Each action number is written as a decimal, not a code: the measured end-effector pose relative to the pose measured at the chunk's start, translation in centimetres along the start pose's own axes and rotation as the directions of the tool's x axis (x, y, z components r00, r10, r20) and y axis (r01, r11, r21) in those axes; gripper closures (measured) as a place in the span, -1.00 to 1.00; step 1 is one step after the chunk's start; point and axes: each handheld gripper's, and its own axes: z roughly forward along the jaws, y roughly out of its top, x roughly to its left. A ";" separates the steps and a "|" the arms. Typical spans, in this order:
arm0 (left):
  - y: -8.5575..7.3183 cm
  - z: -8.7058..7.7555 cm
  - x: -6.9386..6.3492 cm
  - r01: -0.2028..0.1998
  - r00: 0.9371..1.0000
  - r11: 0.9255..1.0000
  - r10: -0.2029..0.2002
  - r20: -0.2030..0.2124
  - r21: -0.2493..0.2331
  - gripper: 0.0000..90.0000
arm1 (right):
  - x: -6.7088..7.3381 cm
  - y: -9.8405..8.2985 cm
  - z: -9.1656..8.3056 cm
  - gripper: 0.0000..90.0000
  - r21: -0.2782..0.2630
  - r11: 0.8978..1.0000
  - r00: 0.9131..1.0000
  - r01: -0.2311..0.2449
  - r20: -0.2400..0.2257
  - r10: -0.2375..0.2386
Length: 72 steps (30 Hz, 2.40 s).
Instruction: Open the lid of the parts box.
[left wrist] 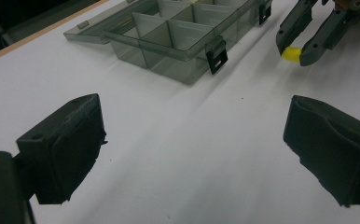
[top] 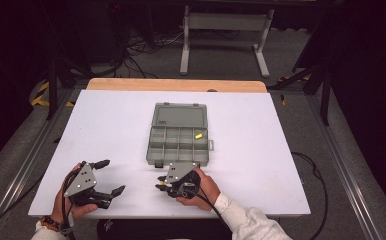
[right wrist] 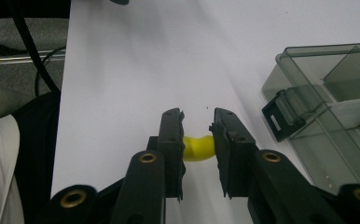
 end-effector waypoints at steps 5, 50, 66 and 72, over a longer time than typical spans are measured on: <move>0.0 0.0 0.0 0.001 1.000 1.000 -0.001 -0.001 0.000 -0.86 | -0.1 0.2 -0.6 0.65 -0.013 1.000 1.000 0.005 0.008 -0.004; 0.0 0.1 0.0 -0.001 1.000 1.000 0.001 0.004 0.002 -0.86 | -6.5 -1.0 -7.9 0.66 -0.139 0.986 0.961 -0.096 0.245 0.128; 0.0 0.2 0.0 0.001 1.000 1.000 -0.001 0.005 0.007 -0.86 | -8.7 -2.2 -9.0 0.66 -0.155 0.978 0.932 -0.142 0.311 0.185; 0.0 0.3 0.0 0.003 1.000 1.000 -0.003 0.009 0.009 -0.86 | -9.5 -2.6 -8.9 0.66 -0.159 0.974 0.925 -0.163 0.318 0.206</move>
